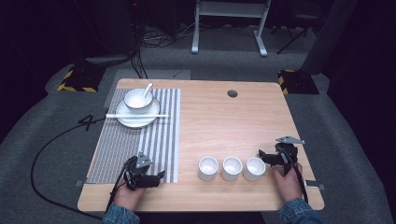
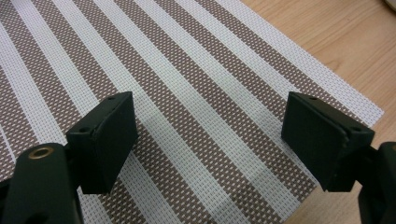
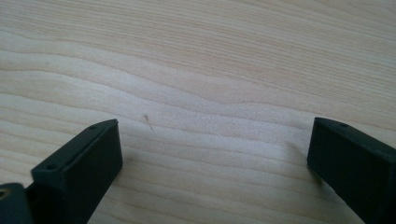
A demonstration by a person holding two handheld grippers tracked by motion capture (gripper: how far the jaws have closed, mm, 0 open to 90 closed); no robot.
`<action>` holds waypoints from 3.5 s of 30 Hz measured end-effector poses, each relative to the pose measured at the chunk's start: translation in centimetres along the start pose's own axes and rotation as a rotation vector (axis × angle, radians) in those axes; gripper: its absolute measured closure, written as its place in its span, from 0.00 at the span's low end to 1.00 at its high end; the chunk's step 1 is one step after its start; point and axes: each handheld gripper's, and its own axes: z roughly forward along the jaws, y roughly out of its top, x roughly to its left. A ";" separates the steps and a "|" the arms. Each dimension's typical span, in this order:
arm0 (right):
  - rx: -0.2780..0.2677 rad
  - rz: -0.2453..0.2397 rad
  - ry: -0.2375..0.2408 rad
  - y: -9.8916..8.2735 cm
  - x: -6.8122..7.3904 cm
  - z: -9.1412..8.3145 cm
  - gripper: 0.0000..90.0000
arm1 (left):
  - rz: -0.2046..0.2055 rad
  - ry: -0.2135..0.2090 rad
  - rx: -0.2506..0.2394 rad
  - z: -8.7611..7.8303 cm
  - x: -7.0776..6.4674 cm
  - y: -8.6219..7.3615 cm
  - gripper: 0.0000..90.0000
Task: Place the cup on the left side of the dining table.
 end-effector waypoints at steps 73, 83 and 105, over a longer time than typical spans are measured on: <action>-0.001 -0.003 0.002 0.0 0.0 0.0 0.03 | -0.005 -0.110 -0.228 -4.0 -5.5 5.2 0.26; 0.000 -0.003 0.002 0.0 0.0 0.0 0.04 | 0.041 -0.142 -0.244 -3.1 -6.8 6.9 0.24; 0.000 -0.002 0.001 0.0 0.0 0.0 0.04 | 0.057 -0.189 -0.296 -0.7 -10.4 10.0 0.21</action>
